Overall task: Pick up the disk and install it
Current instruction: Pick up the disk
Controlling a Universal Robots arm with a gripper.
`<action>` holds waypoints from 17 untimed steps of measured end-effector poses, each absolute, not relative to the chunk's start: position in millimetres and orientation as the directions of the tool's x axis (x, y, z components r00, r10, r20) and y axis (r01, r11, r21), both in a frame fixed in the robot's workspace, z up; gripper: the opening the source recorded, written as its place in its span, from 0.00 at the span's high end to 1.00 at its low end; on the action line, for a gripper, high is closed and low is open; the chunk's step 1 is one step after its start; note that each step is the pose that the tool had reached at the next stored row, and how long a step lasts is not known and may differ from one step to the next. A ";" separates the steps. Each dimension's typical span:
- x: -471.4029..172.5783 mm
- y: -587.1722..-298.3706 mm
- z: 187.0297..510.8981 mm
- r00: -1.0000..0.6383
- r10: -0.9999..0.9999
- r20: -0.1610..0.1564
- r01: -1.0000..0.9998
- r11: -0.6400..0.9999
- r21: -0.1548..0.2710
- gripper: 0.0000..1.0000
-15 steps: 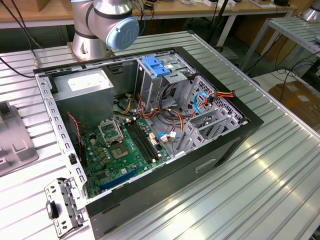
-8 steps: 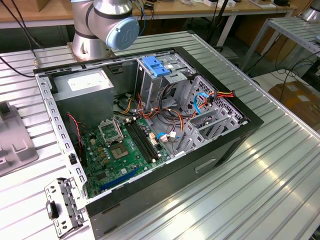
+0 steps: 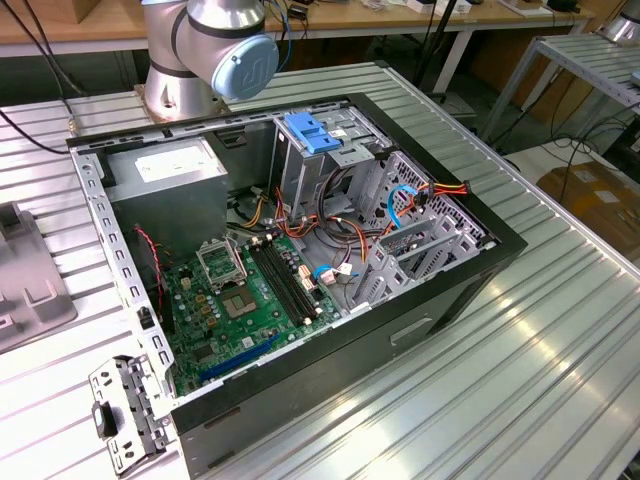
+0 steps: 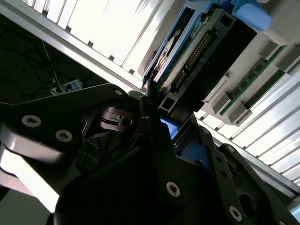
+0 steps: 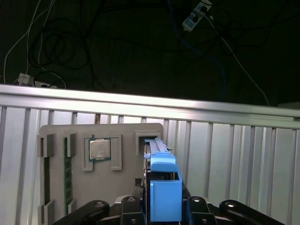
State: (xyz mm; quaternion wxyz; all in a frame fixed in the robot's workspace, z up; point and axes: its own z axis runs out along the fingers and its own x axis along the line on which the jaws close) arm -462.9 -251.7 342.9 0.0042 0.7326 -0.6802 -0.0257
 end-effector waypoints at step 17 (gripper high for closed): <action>-462.9 -251.7 368.6 0.073 -0.997 -0.037 -0.996 -0.075 0.041 0.63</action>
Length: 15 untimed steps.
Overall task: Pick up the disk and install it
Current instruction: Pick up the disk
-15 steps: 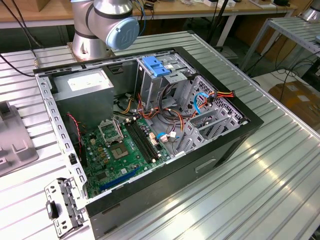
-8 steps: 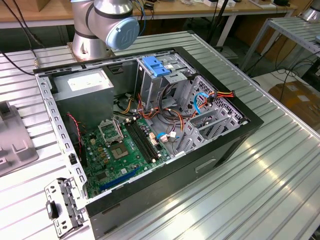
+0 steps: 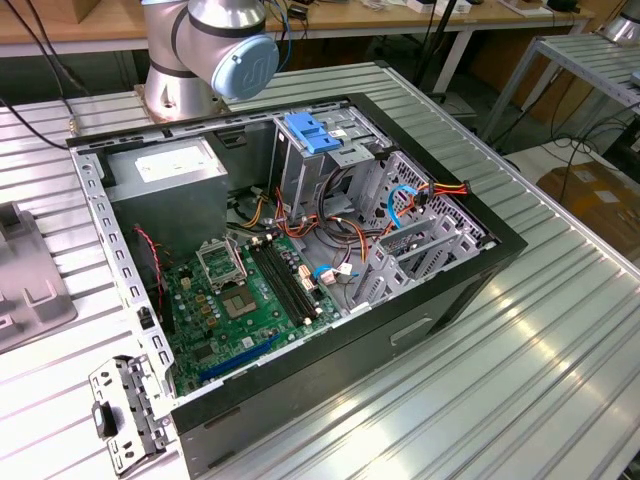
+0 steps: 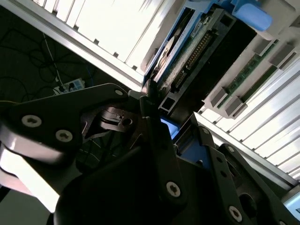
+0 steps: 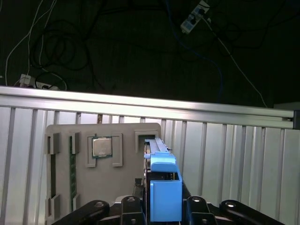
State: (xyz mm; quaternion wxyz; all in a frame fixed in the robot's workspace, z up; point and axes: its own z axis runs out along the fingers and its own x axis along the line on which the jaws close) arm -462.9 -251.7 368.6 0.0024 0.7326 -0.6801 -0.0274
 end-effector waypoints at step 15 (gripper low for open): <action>-462.9 -251.7 381.9 0.073 -0.997 -0.038 -0.996 -0.075 0.041 0.63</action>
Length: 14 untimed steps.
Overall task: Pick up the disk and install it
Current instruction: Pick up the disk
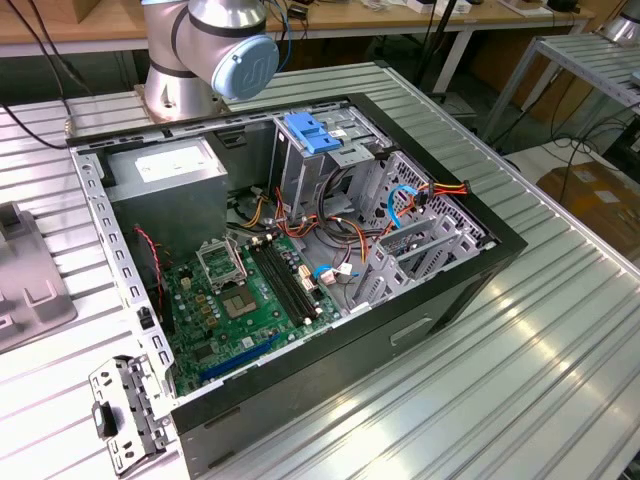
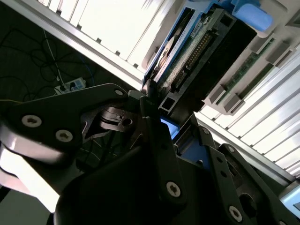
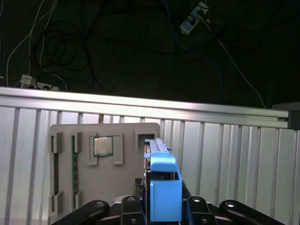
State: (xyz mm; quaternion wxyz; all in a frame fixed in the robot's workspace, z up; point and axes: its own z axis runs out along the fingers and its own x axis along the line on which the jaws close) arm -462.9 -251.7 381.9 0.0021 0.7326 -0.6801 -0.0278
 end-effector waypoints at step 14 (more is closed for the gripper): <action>-463.0 -251.7 394.6 0.073 -0.997 -0.038 -0.996 -0.075 0.041 0.63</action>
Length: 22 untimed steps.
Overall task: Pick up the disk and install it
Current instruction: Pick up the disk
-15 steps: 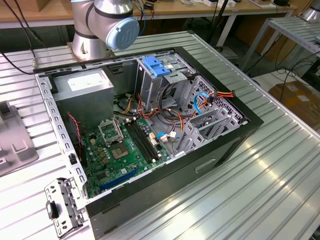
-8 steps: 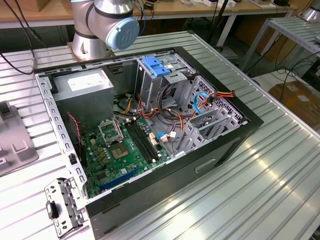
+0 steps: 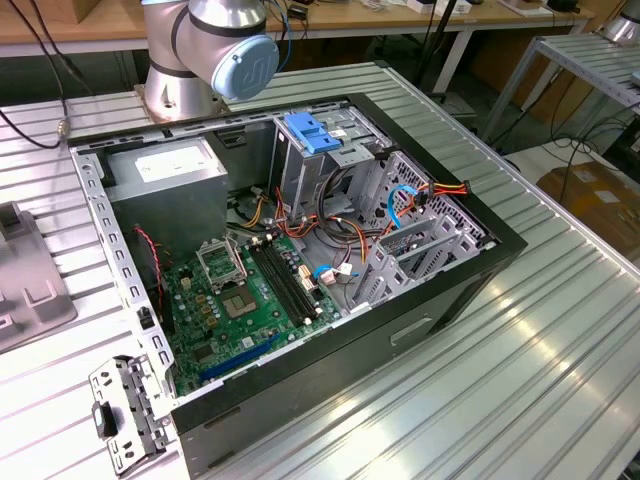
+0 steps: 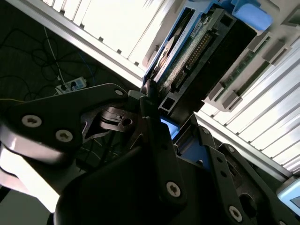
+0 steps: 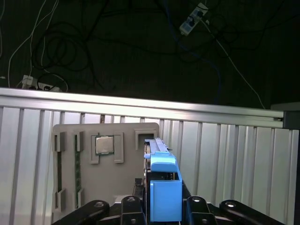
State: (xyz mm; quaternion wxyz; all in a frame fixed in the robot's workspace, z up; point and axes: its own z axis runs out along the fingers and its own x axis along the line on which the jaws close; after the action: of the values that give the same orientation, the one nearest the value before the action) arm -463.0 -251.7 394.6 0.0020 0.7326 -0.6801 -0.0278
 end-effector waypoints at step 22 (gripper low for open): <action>-462.9 -251.7 416.0 0.073 -0.997 -0.039 -0.996 -0.075 0.041 0.63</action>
State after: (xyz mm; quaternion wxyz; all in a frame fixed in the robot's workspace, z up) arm -462.9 -251.7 416.0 0.0017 0.7326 -0.6801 -0.0281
